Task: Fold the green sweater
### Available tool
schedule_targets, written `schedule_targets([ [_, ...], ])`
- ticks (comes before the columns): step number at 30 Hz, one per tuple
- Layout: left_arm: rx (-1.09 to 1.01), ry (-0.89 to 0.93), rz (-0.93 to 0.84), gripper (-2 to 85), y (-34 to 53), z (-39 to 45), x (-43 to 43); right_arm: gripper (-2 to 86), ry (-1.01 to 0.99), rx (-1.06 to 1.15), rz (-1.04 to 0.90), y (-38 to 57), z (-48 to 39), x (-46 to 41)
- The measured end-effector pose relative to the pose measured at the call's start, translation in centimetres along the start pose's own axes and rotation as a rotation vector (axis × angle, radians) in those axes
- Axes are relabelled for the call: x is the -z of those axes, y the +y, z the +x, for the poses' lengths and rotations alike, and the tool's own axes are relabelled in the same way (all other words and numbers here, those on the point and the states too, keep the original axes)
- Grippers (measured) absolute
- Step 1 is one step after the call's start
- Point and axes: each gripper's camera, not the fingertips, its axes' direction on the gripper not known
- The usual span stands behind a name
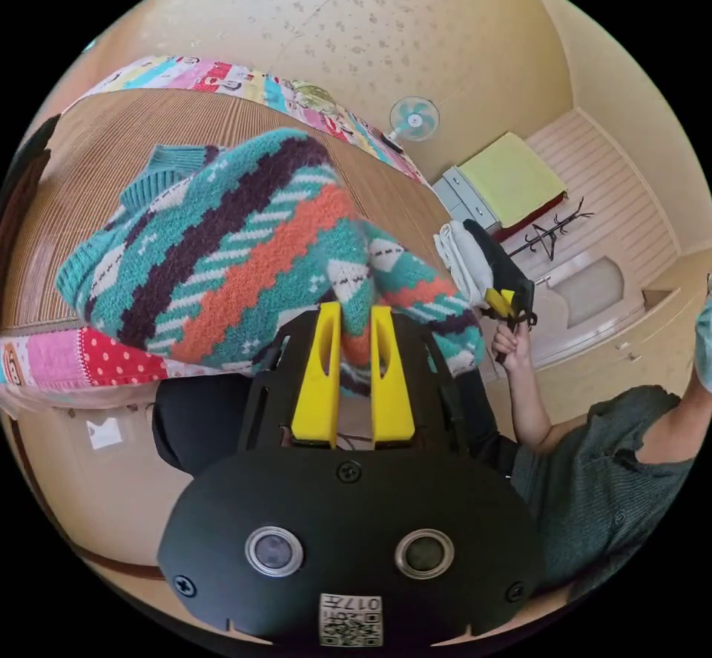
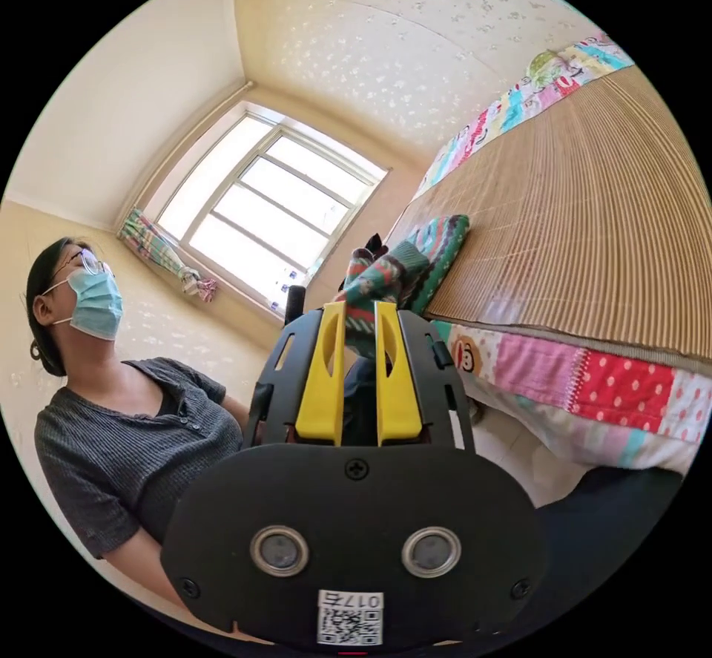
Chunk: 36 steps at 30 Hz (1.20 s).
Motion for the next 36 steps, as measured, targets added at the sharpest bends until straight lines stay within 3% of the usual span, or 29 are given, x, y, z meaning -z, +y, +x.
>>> schedule_targets([
  [5, -0.197, -0.243, -0.138, 6.8, 3.2, 4.9, -2.0, 14.0, 0.034, 0.138, -0.263, -2.8, -1.5, -10.6],
  [7, -0.232, -0.341, -0.182, 7.2, 4.1, 5.6, -2.2, 14.8, -0.024, 0.127, -0.453, -2.8, 0.0, -17.9],
  [11, -0.120, -0.347, -0.125, 9.0, 6.3, 2.7, 1.9, 7.6, -0.173, 0.086, -0.570, -0.7, 2.0, -24.8],
  [14, 0.152, -0.233, 0.086, 11.1, 9.9, -3.4, 7.5, 3.4, -0.217, 0.078, -0.582, 0.9, 2.3, -26.1],
  [20, 0.662, 0.332, 0.488, 22.2, 20.0, -17.1, 12.9, 0.7, -0.131, 0.085, -0.699, 4.2, 2.6, -27.7],
  [23, 0.780, 0.494, 0.539, 23.2, 22.7, -20.5, 12.1, 0.5, -0.155, 0.070, -0.711, 5.1, 2.8, -27.6],
  [25, 0.809, 0.492, 0.489, 17.6, 23.1, -21.1, 11.7, 0.4, -0.160, 0.052, -0.703, 5.5, 3.0, -27.0],
  [28, 0.696, 0.503, 0.516, 9.7, 22.2, -21.0, 12.9, 0.4, -0.210, 0.025, -0.631, 5.3, 3.1, -24.7],
  [31, 0.417, 0.559, 0.572, 6.4, 18.2, -20.1, 15.5, 0.5, -0.288, 0.031, -0.465, 4.5, 2.8, -20.4],
  [34, -0.009, 0.572, 0.645, 5.6, 13.3, -15.4, 19.9, 0.6, -0.366, 0.049, -0.252, 3.8, 2.0, -14.8],
  [36, -0.303, 0.681, 0.748, 5.1, 11.5, -11.8, 22.8, 0.7, -0.354, 0.083, -0.150, 3.7, 0.9, -11.3],
])
